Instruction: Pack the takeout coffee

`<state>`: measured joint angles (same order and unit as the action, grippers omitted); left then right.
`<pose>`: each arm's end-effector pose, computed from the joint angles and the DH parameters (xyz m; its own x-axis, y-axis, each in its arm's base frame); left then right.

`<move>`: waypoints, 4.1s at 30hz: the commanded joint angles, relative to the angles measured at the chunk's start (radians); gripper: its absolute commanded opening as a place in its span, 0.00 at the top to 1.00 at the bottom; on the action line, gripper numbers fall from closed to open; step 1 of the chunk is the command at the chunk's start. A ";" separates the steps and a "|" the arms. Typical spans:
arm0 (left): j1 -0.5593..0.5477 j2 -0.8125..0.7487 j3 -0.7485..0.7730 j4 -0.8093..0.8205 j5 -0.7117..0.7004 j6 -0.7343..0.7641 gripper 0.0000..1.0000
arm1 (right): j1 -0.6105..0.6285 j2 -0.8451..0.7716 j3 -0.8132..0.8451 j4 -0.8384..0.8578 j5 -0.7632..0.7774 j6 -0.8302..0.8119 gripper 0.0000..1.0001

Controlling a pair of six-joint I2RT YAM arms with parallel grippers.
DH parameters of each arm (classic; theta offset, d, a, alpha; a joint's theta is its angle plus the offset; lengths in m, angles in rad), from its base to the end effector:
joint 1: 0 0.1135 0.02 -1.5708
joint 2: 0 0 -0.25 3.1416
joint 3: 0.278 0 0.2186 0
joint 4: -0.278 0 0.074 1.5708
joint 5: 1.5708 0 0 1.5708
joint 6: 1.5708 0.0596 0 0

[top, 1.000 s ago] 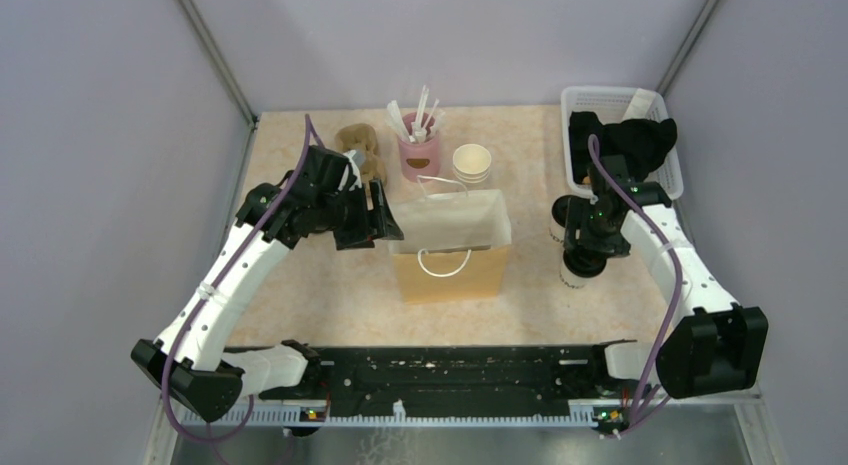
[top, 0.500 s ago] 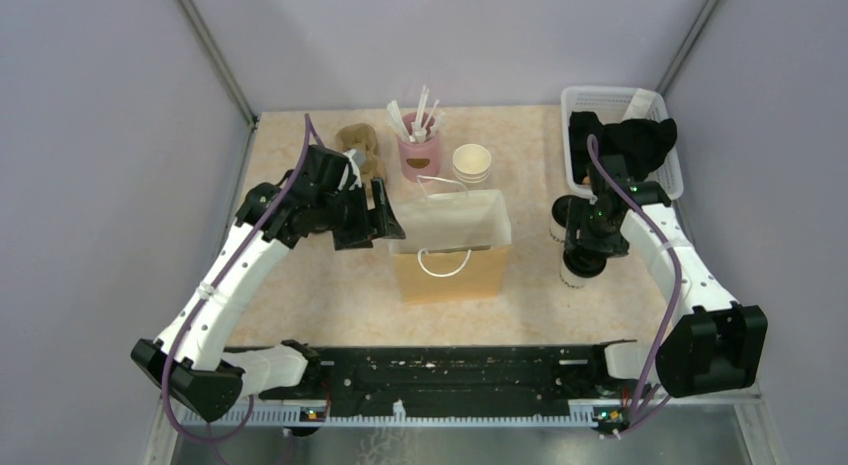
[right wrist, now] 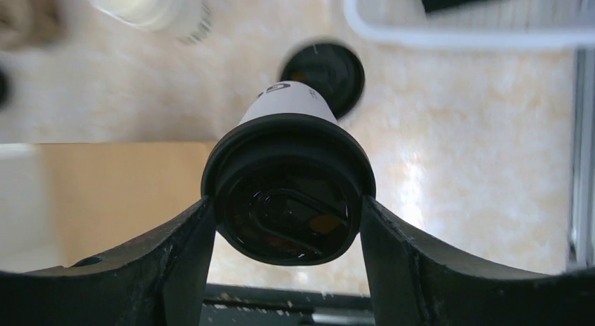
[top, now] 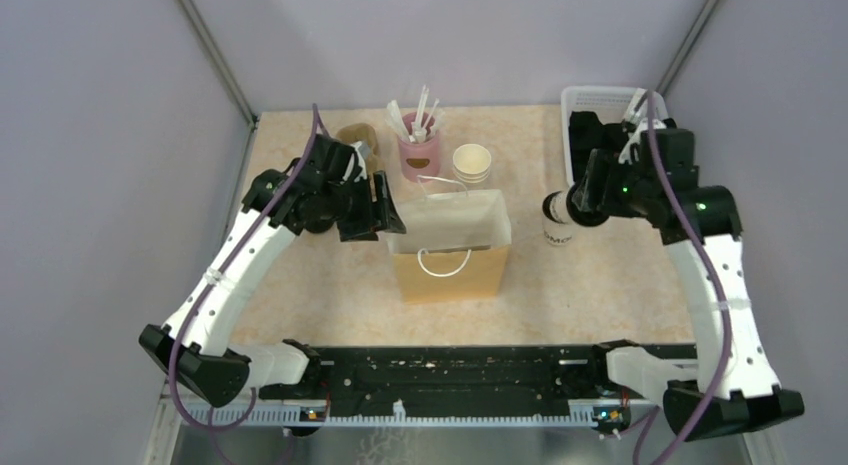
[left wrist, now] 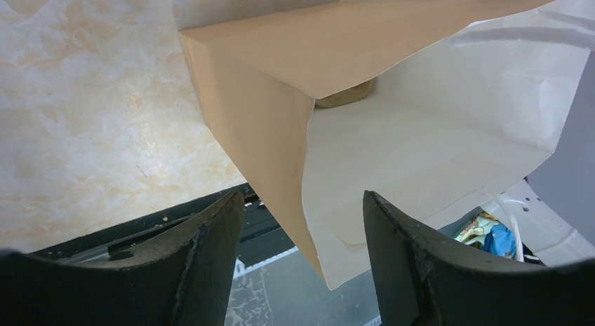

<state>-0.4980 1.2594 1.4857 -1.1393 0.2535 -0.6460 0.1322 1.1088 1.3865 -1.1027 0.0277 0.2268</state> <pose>0.1820 -0.1160 0.3529 -0.9146 -0.1660 -0.3687 0.0583 0.8482 -0.5265 0.1835 0.0227 0.3545 -0.7349 0.1290 -0.6658 0.0535 0.9897 0.1328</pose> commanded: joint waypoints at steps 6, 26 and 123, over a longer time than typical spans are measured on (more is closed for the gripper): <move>-0.002 0.053 0.080 -0.023 -0.053 0.085 0.48 | 0.029 -0.067 0.335 0.095 -0.443 -0.019 0.48; -0.002 0.095 0.150 0.041 -0.129 0.176 0.89 | 0.386 0.041 0.477 -0.012 -0.485 -0.019 0.53; -0.007 0.012 -0.076 0.584 -0.181 0.480 1.00 | 0.955 0.414 0.305 0.186 0.134 -0.444 0.61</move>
<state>-0.4988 1.4258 1.4979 -0.7639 0.0586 -0.1913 1.0779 1.5642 1.6302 -0.9176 0.1181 -0.2474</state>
